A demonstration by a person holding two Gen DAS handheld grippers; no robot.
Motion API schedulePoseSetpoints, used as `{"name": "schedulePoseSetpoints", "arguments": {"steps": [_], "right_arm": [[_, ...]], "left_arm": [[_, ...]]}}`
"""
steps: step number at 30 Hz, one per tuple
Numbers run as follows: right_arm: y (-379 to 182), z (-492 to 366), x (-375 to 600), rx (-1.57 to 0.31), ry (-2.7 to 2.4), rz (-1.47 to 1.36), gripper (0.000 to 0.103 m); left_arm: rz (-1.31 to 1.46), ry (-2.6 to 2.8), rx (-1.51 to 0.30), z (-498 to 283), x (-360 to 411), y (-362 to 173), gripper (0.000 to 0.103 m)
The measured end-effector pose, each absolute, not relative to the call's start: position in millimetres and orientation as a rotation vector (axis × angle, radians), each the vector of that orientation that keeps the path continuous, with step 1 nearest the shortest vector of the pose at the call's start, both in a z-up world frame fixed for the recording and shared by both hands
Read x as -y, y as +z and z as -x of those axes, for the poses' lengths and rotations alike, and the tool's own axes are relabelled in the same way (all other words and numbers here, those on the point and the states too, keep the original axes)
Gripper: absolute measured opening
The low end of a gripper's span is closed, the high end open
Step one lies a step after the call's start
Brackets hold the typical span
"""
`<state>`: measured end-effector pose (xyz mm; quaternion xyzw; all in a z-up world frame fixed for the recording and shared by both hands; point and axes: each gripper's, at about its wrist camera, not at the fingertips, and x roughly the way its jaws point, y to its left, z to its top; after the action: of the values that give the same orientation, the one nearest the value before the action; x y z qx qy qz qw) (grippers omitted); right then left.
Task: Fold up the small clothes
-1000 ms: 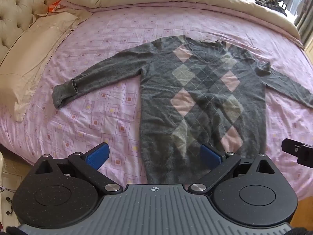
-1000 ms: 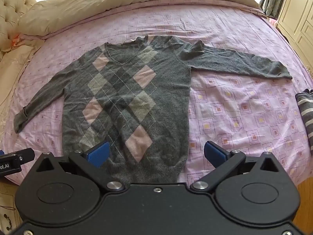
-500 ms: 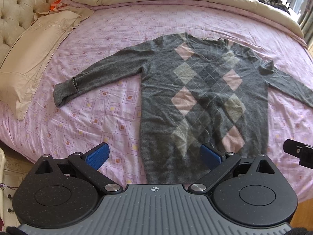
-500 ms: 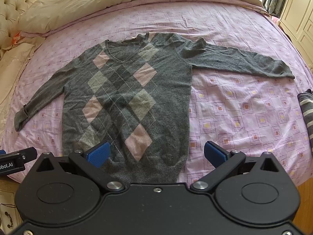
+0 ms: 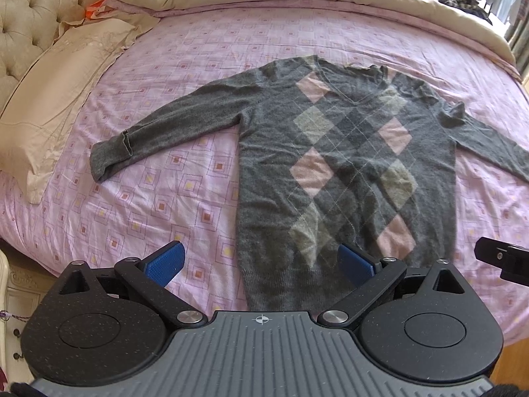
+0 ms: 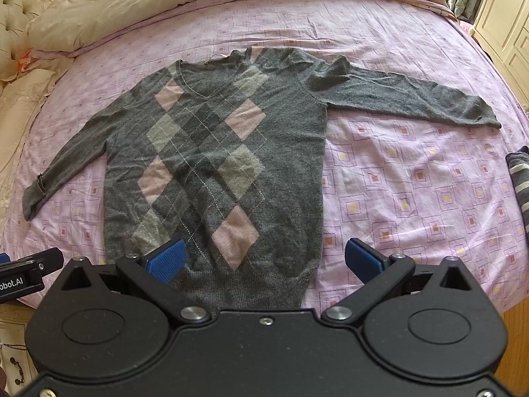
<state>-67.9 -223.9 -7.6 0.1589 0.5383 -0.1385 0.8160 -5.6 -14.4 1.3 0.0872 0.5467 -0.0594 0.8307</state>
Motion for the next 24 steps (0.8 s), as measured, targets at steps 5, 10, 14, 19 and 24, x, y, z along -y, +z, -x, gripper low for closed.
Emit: {"name": "schedulePoseSetpoints", "arguments": {"steps": [5, 10, 14, 19, 24], "right_arm": [[-8.9, 66.3, 222.1, -1.150, -0.296, -0.338, 0.102], [-10.1, 64.1, 220.2, -1.149, -0.295, -0.338, 0.102], [-10.9, 62.9, 218.9, -1.151, -0.296, -0.336, 0.102], [-12.1, 61.3, 217.4, -1.154, -0.295, -0.334, 0.102], [-13.7, 60.3, 216.8, -1.155, -0.292, -0.334, 0.102]], "left_arm": [[-0.218, -0.110, -1.176, 0.5, 16.6, -2.8, 0.100], [-0.239, -0.107, -1.177, 0.7, 17.6, -4.7, 0.100], [-0.239, -0.106, -1.179, 0.4, 18.0, -5.3, 0.100], [-0.233, -0.104, -1.187, 0.3, 18.9, -6.6, 0.100], [-0.234, -0.098, -1.187, 0.1, 20.5, -6.9, 0.100]]}}
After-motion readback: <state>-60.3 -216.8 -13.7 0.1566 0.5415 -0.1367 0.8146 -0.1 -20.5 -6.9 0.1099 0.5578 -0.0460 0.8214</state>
